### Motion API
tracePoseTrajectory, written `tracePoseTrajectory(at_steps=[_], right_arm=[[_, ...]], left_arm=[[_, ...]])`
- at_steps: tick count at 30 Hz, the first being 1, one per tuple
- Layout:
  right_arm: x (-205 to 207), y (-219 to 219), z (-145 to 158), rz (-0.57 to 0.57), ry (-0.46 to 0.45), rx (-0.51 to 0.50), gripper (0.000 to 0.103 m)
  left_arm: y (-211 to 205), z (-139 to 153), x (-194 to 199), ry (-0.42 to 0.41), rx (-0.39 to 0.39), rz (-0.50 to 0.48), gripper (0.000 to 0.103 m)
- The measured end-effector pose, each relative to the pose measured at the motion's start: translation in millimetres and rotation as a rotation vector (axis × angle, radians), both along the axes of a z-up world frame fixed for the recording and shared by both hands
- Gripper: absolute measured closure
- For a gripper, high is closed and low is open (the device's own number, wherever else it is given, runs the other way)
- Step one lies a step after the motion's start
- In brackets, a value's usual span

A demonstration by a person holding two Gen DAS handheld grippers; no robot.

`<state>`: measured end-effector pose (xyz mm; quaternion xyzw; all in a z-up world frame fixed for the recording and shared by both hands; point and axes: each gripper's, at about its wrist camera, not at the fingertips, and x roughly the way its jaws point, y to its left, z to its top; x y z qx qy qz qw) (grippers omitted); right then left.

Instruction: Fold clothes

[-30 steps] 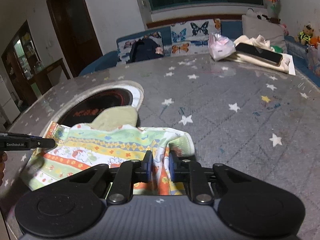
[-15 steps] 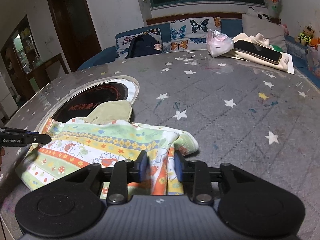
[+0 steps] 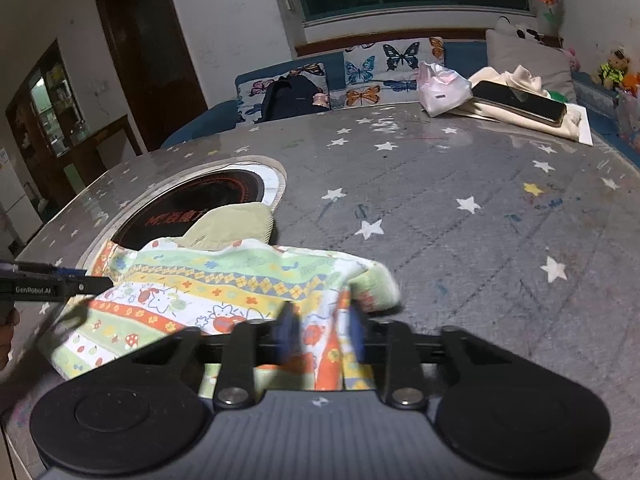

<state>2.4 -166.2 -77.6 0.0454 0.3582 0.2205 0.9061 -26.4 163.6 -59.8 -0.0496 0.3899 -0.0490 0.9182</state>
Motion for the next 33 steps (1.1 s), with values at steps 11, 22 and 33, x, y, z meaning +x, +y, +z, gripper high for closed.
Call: tracePoseTrajectory(at_steps=[11,22,33], right_arm=[[-7.3,-3.3,29.7,-0.007,-0.088,-0.004,0.09],[-22.1,-2.1,57.7,-0.004,-0.197,-0.013,0.093],[-22.9,-9.9,94.2,-0.024,-0.284,-0.047,0.093]], left_arm=[[-8.7,34.0,-6.8,-0.059,-0.057,-0.055,0.093],[-29.3,64.8,-9.2,-0.132,-0.074,-0.118,0.094],[-45.0,90.4,1.1,-0.158,-0.046,-0.147,0.094]])
